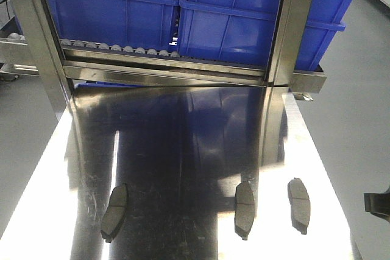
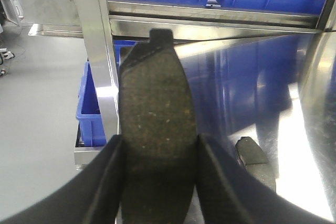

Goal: Move and align brake pads A on conveyor
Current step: 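Lower the right gripper onto the brake pad nearest it and close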

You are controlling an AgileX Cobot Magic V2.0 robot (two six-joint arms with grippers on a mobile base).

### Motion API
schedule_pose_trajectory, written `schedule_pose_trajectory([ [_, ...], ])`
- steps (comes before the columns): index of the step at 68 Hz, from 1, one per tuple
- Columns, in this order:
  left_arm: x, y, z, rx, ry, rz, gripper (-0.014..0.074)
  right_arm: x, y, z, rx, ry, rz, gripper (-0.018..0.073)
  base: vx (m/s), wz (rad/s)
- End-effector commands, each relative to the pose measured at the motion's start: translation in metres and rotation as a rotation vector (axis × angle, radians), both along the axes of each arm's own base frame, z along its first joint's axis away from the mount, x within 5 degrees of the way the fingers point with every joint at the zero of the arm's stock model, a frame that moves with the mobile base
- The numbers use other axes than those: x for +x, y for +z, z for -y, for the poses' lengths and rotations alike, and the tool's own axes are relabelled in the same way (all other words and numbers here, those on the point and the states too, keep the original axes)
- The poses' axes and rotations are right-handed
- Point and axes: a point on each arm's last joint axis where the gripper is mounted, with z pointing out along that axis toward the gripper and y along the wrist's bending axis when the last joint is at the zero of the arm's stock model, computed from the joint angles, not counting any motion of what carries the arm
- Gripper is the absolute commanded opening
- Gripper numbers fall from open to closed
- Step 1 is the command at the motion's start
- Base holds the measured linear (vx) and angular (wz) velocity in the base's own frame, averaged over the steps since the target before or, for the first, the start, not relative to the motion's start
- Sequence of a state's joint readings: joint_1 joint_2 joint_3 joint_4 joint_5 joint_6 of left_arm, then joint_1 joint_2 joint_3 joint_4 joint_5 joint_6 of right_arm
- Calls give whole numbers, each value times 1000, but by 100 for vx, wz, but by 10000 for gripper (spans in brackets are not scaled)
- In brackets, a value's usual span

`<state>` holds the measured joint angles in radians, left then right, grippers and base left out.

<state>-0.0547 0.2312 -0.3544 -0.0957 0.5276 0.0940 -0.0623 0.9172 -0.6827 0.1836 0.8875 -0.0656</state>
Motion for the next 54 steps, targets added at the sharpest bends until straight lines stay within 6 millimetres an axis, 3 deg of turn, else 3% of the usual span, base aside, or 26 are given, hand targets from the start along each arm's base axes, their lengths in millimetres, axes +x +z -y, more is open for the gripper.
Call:
schedule_pose_trajectory([
  [1,2,17,0,-20,2,115,-6,7,14,0,5,-4,96,407,0,0],
  [16,2,17,0,-20,2,115,-6,12,14,-8,82,47,110,432,0,0],
  [33,2,17,0,-20,2,115,-6,32,-8,-9,121,44,-11,432,0,0],
  [43,2,17,0,-20,2,115,-6,48,-10,-31,77,155,-31,432,0,0],
  [54,2,17,0,-20,2,115,-6,70,-11,-45,9,101,-71,432,0,0],
])
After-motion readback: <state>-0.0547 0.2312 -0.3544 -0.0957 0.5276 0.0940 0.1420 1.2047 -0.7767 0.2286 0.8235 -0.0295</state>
